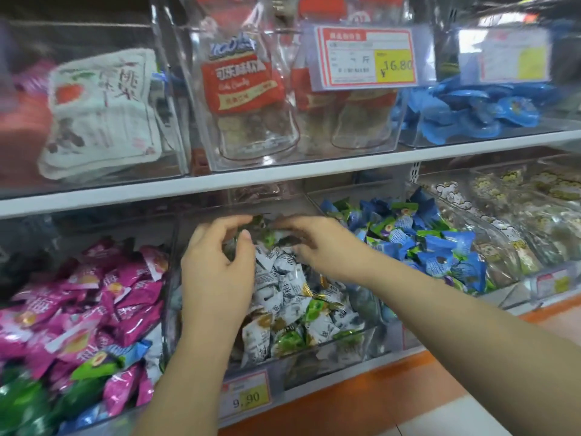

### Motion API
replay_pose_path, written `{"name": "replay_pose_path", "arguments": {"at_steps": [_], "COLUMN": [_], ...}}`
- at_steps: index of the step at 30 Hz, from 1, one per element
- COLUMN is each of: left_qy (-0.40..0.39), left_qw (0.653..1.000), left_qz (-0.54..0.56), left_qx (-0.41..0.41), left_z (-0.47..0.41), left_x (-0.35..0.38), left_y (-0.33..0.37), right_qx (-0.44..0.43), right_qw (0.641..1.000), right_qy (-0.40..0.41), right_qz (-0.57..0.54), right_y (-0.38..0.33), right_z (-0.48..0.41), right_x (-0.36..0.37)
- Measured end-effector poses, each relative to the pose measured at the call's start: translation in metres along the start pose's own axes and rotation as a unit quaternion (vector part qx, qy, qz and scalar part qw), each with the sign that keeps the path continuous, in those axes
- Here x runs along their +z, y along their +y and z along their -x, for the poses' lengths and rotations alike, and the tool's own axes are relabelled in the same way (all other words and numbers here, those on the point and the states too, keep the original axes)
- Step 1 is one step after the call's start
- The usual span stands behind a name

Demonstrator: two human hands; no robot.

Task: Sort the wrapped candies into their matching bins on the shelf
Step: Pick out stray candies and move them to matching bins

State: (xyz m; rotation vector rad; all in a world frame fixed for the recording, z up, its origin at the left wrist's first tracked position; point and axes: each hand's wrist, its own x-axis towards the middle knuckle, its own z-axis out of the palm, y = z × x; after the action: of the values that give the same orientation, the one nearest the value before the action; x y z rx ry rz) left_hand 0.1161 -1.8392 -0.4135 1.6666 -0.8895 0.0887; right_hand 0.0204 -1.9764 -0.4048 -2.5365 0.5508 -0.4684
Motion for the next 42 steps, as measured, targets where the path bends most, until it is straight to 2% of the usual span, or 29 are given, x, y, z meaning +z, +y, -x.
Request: {"name": "replay_pose_path", "arguments": {"at_steps": [2, 4, 10, 16, 22, 26, 29, 34, 42], "left_qy": [-0.013, -0.03, -0.099, -0.176, -0.198, -0.19, -0.186, -0.228, -0.234], "left_qw": [1.0, 0.999, 0.995, 0.982, 0.972, 0.961, 0.949, 0.929, 0.932], "left_qz": [-0.001, -0.009, -0.01, -0.041, -0.069, -0.149, -0.206, -0.257, -0.249], "left_qx": [-0.008, -0.011, 0.007, 0.05, 0.102, 0.137, 0.15, 0.138, 0.12], "left_z": [-0.003, -0.004, 0.001, 0.012, 0.019, 0.022, 0.023, 0.022, 0.019], "left_x": [-0.003, -0.004, 0.005, 0.033, 0.067, 0.084, 0.092, 0.101, 0.103], "left_y": [-0.002, -0.004, 0.0, 0.004, 0.01, 0.011, 0.014, 0.015, 0.011], "right_qx": [-0.016, -0.016, 0.003, 0.08, 0.12, 0.118, 0.11, 0.097, 0.084], "right_qw": [0.995, 0.992, 0.999, 0.995, 0.987, 0.986, 0.987, 0.982, 0.974], "right_qy": [-0.074, -0.091, 0.019, 0.038, -0.01, -0.055, -0.099, -0.159, -0.198], "right_qz": [0.063, 0.085, 0.035, -0.042, -0.104, -0.103, -0.07, -0.022, 0.068], "right_y": [0.0, 0.0, 0.009, 0.056, 0.09, 0.102, 0.108, 0.114, 0.12], "right_z": [-0.002, 0.0, 0.026, 0.063, 0.08, 0.075, 0.068, 0.052, 0.033], "right_x": [0.002, -0.003, -0.045, -0.068, -0.064, -0.053, -0.048, -0.039, -0.023]}}
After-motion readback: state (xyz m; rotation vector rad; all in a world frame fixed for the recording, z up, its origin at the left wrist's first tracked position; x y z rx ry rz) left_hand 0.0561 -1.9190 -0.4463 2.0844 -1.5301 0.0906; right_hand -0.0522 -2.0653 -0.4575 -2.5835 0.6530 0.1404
